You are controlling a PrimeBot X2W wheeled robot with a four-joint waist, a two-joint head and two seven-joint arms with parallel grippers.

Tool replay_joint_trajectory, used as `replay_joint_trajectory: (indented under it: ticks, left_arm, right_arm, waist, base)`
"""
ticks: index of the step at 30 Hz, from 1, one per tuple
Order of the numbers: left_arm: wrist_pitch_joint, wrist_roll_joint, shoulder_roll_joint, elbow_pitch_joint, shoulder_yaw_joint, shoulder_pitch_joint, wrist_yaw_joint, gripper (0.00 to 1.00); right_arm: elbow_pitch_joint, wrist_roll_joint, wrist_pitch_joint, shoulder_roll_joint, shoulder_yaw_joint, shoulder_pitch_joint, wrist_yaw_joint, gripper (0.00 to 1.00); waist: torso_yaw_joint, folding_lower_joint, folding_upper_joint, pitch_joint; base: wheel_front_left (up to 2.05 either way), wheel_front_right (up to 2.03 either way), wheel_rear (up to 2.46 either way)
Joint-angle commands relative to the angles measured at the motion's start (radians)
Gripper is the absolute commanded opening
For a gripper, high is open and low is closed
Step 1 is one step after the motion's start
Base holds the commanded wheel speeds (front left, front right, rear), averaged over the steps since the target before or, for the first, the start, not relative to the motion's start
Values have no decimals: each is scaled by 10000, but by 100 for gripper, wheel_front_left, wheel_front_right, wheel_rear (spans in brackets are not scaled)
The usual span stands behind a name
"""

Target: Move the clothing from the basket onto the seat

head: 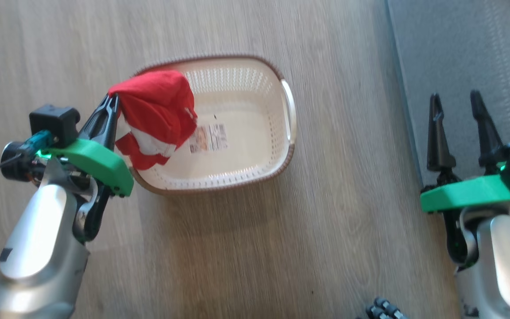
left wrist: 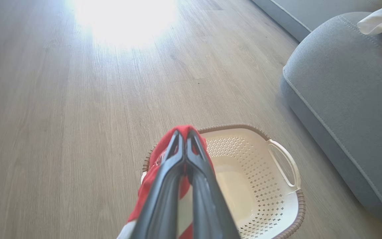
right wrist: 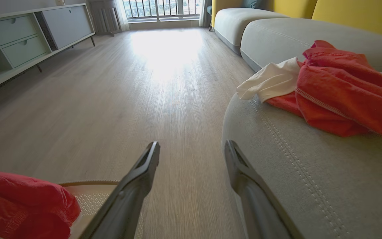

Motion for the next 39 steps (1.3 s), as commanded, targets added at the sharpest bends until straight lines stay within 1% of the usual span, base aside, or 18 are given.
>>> replay_joint_trajectory:
  ticks: [1,10,11,17,20,23,24,25,29,32,35,39]
  left_arm:
    - [-110,-86,268,-557,455,141,53,0]
    - [208,-289,332,-2283,428,994,263,0]
    - [208,-289,332,-2283,428,994,263,0]
    - [616,-387,484,-3350,448,1585,496,0]
    - [839,-430,595,-3790,477,1846,603,0]
    - [911,-415,678,-4212,488,2000,676,0]
    - [961,-411,703,-4331,478,2045,697,0]
    - [1050,-403,740,-4584,438,2121,721,0]
    - [1198,-327,680,-5021,146,2084,666,0]
    - [1285,-232,569,-5271,-173,1859,550,0]
    - [1392,-157,435,-5448,-544,1660,396,0]
    - [1474,-142,225,-5567,-918,1455,254,0]
  right_arm:
    - [-217,-105,-93,-33,138,296,-2,100]
    - [-88,-551,-93,-33,-92,1018,-2,100]
    - [-88,-551,-93,-33,-92,1018,-2,100]
    - [-55,-679,-93,-33,-210,1458,-2,100]
    - [-98,-762,-93,-33,-106,1574,-2,100]
    - [-154,-890,-93,-41,285,1490,-2,100]
    - [-148,-896,-87,-81,547,1406,-2,100]
    - [-118,-851,5,-283,1416,1100,-2,100]
    - [-72,-460,291,-817,3421,240,-2,100]
    - [-49,1,496,-1127,4749,-412,-2,100]
    - [5,450,689,-1383,5888,-1000,-2,100]
    - [38,1085,763,-1544,6982,-1638,-2,100]
  waist:
    - [222,0,0,-784]
    - [611,0,0,-2412]
    - [611,0,0,-2412]
    - [780,0,0,-3244]
    - [822,0,0,-3484]
    - [865,0,0,-3605]
    - [866,0,0,-3627]
    - [849,0,0,-3667]
    - [983,0,0,-3698]
    - [1206,0,0,-3657]
    - [1434,0,0,-3646]
    - [1711,0,0,-3636]
  base:
    - [0,0,0]
    - [0,0,0]
    - [0,0,0]
    - [0,0,0]
    - [0,0,0]
    - [0,0,0]
    - [0,0,0]
    - [0,0,0]
    - [0,0,0]
    - [0,0,0]
    - [0,0,0]
    - [0,0,0]
